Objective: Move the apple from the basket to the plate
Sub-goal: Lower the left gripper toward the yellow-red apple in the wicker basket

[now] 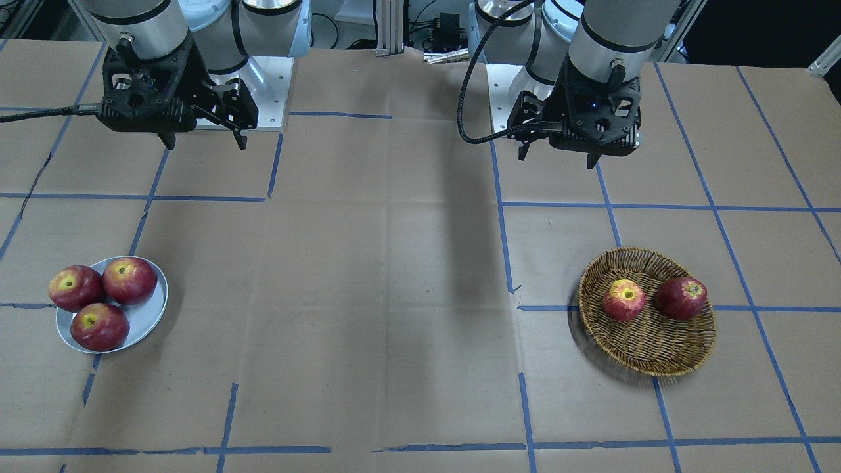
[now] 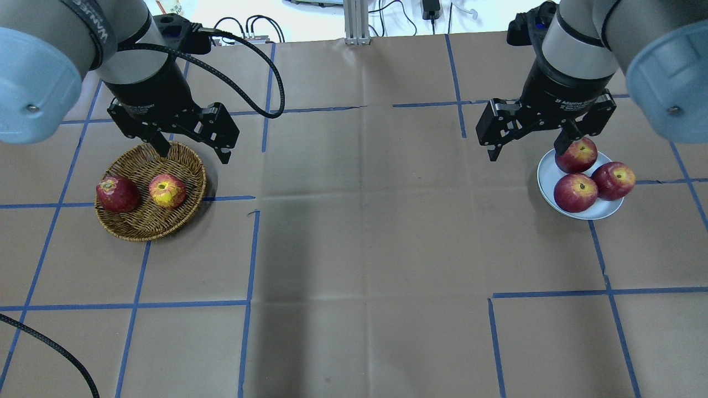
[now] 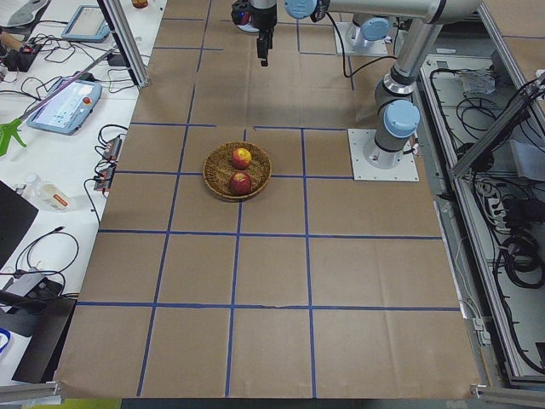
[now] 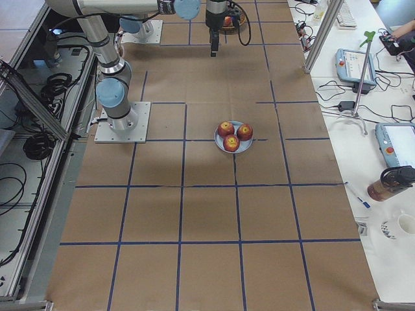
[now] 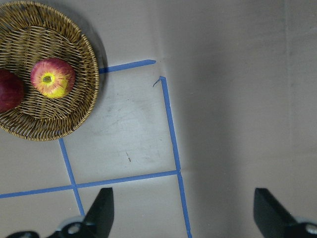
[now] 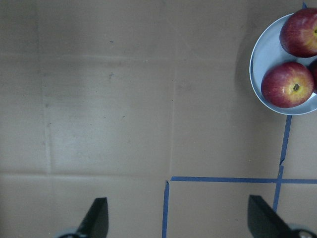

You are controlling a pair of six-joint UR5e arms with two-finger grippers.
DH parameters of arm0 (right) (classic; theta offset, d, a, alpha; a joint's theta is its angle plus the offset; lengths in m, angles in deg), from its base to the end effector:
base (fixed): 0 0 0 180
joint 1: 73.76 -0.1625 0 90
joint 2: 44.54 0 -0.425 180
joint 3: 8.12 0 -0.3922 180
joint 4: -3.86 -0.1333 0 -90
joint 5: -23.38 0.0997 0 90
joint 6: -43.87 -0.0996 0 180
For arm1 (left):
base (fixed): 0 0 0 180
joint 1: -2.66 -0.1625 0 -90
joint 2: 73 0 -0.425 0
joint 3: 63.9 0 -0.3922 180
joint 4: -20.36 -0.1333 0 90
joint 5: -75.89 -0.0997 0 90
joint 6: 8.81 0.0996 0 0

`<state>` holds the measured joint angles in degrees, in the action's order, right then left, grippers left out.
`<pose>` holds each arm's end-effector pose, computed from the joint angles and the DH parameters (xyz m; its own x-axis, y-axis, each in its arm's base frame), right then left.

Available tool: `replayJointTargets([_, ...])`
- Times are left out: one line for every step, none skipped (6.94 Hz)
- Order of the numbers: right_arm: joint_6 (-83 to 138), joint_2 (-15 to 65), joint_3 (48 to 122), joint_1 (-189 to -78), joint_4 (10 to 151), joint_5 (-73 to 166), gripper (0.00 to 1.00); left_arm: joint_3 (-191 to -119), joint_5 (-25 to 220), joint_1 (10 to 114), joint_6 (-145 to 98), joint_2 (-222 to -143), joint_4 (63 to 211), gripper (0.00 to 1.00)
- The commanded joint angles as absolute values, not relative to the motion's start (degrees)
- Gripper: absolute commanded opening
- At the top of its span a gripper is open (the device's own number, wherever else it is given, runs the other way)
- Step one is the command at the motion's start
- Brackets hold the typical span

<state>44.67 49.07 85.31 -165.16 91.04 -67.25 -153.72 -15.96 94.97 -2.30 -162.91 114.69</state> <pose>0.1434 -0.4571 0.4838 -0.9992 -0.0389 0.0103 -0.0384 0.9982 0.0462 -0.1495 -0.4783 0.4830 -0.9876 0.1553 -0.0240 0.1532 0.9854 0.0740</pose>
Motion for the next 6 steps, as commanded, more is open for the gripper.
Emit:
replayJointTargets([44.66,49.07,85.31,-165.16,91.04,-67.23,1.00,-153.55,-16.04,94.86,-2.39,-163.00,114.67,0.99])
replayJointTargets([44.75,49.07,85.31,-165.08,91.04,-67.32,1.00,-153.64,-15.96,94.86,-2.39,-163.00,114.67,0.99])
replayJointTargets([44.66,49.07,85.31,-165.16,91.04,-67.32,1.00,-153.73,-15.96,94.86,-2.30,-162.92,114.67,0.99])
replayJointTargets([44.75,49.07,85.31,-165.16,91.04,-67.32,1.00,-154.42,-15.96,94.86,-2.22,-162.91,114.67,0.99])
replayJointTargets([44.66,49.07,85.31,-165.16,91.04,-67.32,1.00,-153.91,-16.04,94.86,-2.30,-163.09,113.19,0.99])
replayJointTargets([44.75,49.07,85.31,-165.16,91.04,-67.32,1.00,-154.77,-16.13,94.86,-2.39,-162.48,112.47,0.99])
